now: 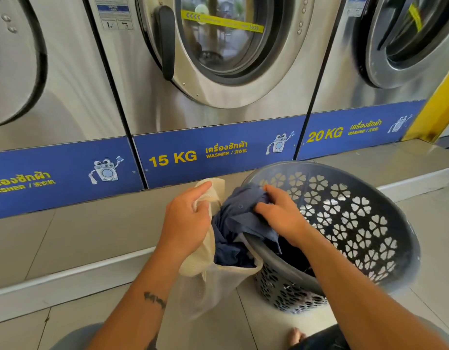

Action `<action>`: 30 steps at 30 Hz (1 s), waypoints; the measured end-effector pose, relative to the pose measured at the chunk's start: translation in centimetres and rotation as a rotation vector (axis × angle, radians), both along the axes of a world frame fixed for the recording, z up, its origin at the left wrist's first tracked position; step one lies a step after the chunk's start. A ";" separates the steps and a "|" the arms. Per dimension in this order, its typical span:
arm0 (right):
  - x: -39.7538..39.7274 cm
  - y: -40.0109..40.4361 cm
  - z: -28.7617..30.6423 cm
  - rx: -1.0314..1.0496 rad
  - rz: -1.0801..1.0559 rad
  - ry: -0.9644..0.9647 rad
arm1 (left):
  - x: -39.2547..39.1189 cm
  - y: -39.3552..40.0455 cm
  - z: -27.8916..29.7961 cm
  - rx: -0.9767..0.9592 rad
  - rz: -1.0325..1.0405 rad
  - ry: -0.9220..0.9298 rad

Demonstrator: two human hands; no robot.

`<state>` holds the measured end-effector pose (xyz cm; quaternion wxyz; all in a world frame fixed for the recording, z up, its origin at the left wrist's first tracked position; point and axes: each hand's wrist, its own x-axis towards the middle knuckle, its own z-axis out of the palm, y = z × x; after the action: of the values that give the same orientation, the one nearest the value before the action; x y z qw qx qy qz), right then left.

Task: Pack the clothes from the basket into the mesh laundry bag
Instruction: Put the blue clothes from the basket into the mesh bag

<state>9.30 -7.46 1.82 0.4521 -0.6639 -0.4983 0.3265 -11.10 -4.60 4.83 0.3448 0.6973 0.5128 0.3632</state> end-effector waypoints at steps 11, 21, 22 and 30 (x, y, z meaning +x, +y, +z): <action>-9.4 -1.2 -2.9 0.033 0.316 -0.340 | -2.6 -0.3 1.6 -0.074 -0.063 -0.222; -7.3 -0.9 -0.4 0.077 0.303 -0.823 | -3.0 -0.3 0.8 -0.098 -0.005 -0.197; -6.7 -1.0 -0.4 0.111 0.218 -0.902 | -2.9 -0.3 0.9 -0.106 0.003 -0.214; -3.7 -2.1 -2.0 -0.230 0.179 -0.981 | -2.7 -1.0 2.0 -0.081 0.046 -0.264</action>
<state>5.55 -9.52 -0.16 0.0594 -0.7390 -0.6677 0.0669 -13.84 -5.55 6.88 0.4288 0.6170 0.4931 0.4385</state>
